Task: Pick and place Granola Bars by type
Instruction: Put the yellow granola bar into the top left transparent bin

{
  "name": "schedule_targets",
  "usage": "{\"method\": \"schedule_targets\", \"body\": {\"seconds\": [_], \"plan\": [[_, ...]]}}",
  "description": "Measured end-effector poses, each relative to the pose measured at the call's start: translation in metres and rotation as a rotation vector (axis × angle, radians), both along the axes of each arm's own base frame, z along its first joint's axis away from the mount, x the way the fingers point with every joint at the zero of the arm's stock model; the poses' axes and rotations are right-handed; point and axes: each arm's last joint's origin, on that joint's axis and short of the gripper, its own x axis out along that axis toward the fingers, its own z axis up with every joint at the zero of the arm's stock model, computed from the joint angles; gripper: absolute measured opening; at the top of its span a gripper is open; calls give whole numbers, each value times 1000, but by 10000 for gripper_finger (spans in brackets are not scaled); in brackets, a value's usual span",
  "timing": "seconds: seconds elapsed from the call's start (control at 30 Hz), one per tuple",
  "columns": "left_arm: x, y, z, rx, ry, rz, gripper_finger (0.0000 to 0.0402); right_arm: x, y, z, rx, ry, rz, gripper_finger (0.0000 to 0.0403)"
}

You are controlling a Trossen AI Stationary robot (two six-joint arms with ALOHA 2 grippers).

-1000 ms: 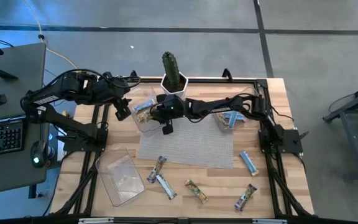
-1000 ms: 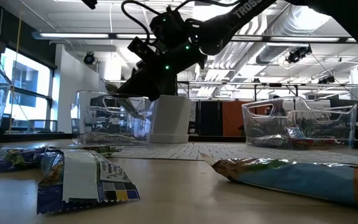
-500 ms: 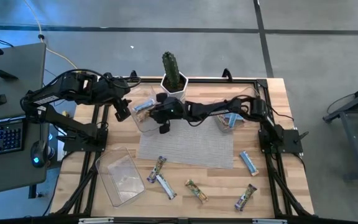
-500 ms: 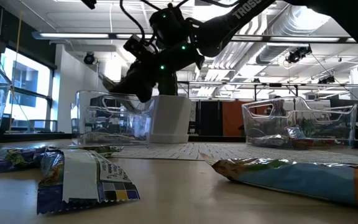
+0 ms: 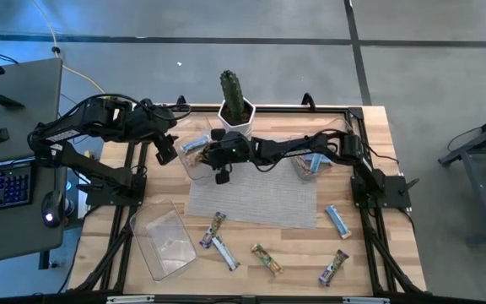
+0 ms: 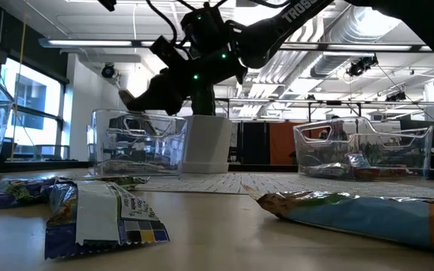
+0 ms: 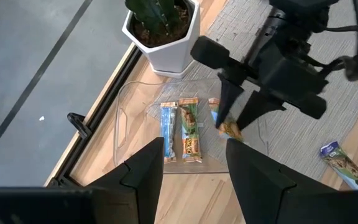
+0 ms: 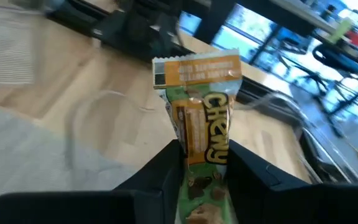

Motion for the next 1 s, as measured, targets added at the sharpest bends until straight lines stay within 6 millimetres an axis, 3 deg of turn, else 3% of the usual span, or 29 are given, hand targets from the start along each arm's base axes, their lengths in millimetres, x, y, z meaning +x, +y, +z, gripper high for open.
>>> {"method": "schedule_targets", "body": {"seconds": [0.2, 0.33, 0.53, 0.63, 0.8, 0.9, 1.0], "plan": [[0, 0, 0, 0, -1, 0, 168, 2, -12, -18, 39, 29, -68, 145], [0, 0, 0, 1, -1, 0, 168, 2, -11, -19, 3, 32, -78, 167], [0, 0, 0, 1, -1, 1, 168, -2, -7, 5, -4, -14, -70, 169], [0, 0, 0, 1, -1, 1, 168, -9, 4, 27, -4, 10, -46, 161], [0, 0, 0, 1, 3, 0, 168, -36, 30, 57, 5, 202, 29, 146], [-1, 0, 0, 1, 7, 1, 168, -57, 53, 78, 48, 301, 140, 143], [-1, 0, 0, 0, 8, 0, 168, -72, 83, 83, 93, 406, 262, 147]]}}
